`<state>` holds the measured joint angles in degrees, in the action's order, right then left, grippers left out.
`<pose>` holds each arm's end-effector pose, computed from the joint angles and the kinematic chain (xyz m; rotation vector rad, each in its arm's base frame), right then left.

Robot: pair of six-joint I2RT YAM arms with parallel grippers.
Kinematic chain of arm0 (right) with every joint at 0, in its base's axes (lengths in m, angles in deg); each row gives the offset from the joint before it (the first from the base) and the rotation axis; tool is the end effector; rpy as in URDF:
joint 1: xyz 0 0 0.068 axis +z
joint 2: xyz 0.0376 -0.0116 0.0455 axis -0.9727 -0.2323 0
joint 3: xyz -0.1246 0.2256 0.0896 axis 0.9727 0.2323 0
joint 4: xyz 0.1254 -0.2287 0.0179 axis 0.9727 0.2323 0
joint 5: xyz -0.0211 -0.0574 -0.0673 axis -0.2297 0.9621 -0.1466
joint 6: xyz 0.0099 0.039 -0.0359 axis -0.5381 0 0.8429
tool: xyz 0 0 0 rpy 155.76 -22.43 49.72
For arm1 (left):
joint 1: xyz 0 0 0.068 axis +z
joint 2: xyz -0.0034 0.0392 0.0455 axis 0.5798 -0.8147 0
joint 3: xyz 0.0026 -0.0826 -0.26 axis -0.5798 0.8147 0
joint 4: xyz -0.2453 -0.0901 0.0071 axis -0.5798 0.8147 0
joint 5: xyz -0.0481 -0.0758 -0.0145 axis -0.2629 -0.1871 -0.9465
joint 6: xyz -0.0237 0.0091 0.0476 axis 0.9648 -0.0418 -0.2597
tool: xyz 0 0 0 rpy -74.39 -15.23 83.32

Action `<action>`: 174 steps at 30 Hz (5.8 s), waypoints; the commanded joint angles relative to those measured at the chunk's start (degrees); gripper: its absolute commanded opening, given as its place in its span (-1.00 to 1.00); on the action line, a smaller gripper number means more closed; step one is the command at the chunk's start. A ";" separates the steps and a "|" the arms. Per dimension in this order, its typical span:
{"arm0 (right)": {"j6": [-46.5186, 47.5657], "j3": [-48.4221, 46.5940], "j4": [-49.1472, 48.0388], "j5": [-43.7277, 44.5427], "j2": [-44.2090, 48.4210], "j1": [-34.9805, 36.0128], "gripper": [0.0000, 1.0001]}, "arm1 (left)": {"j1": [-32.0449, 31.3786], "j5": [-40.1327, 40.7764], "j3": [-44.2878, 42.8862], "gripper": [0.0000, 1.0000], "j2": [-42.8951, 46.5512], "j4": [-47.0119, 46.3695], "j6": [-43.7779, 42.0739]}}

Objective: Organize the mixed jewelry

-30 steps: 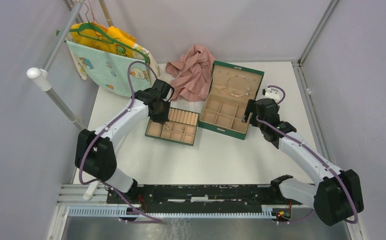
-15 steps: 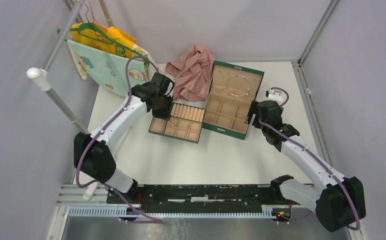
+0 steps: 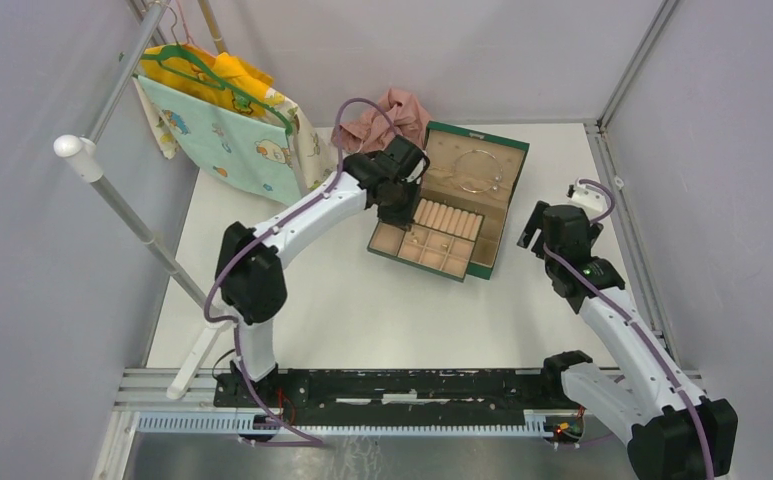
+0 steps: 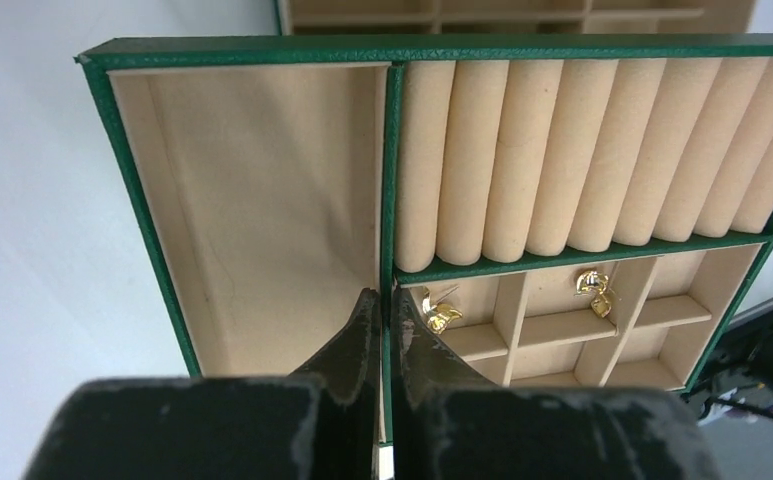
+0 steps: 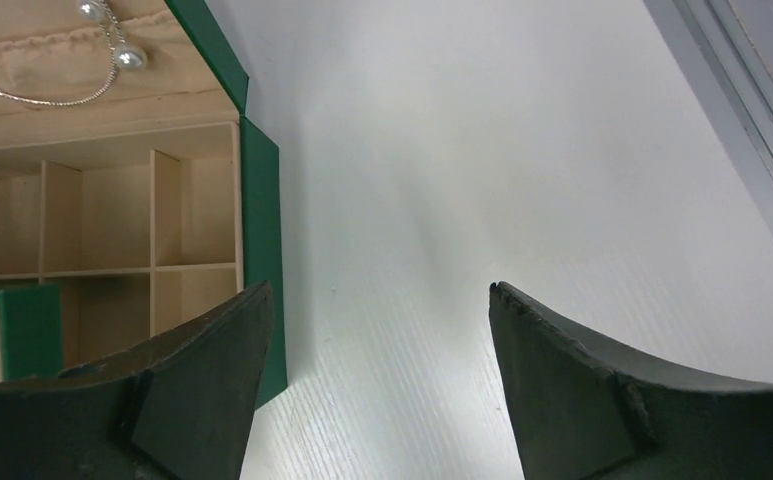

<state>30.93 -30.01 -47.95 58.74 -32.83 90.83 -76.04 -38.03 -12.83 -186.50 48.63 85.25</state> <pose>0.1950 0.0329 0.2661 0.5453 2.0573 -0.0709 0.3025 -0.2605 0.2914 0.4350 2.6639 -0.3961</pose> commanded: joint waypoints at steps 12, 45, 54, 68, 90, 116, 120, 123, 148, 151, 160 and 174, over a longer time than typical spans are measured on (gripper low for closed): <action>1.15 -3.54 5.34 1.75 4.12 -1.11 0.69 | -4.70 -1.05 -22.36 -0.96 -18.33 -6.83 5.95; -1.72 -0.30 3.94 -0.94 5.56 -1.13 0.64 | -3.19 4.05 -25.86 -0.96 -24.79 -7.95 -0.58; -1.39 -0.30 2.60 -1.34 4.14 -1.16 0.64 | -3.17 2.33 -26.23 -0.96 -26.08 -5.98 -1.89; -1.43 -0.29 1.48 -1.93 2.75 -1.17 0.64 | -3.15 1.89 -27.99 -0.96 -29.87 -1.32 -0.35; -1.77 -0.03 0.94 -2.83 2.21 -1.12 0.63 | -3.09 -0.20 -30.54 -0.96 -25.21 0.42 3.22; -1.06 -0.40 0.76 -3.27 2.04 -1.11 0.63 | -3.00 -1.67 -28.76 -0.96 -29.22 1.63 2.77; -1.00 -0.38 0.78 -3.19 1.96 -1.15 0.63 | -3.01 -1.71 -27.09 -0.96 -29.40 0.58 3.02; -0.99 -0.29 0.68 -3.12 1.95 -1.11 0.63 | -2.99 -2.04 -26.42 -0.96 -29.49 0.00 3.07; 5.11 -33.17 -14.06 -16.72 -21.69 -10.73 0.70 | -2.87 3.20 -17.45 0.01 -2.98 -6.83 -2.40; 5.03 -43.32 -13.35 -21.42 -31.22 -12.50 0.71 | -1.37 6.53 -12.90 0.03 2.41 -7.94 -2.32; 2.79 -76.74 0.65 -46.78 -62.93 -13.91 0.69 | 5.55 9.88 -4.90 0.08 10.21 -8.06 0.02; 5.35 -46.52 -9.02 -66.64 -47.17 -13.01 0.69 | 6.54 9.37 -8.66 0.09 8.13 -8.13 -1.01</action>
<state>34.86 -82.09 -54.97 0.25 -87.06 76.84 -69.57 -28.96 -17.70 -178.50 42.75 85.67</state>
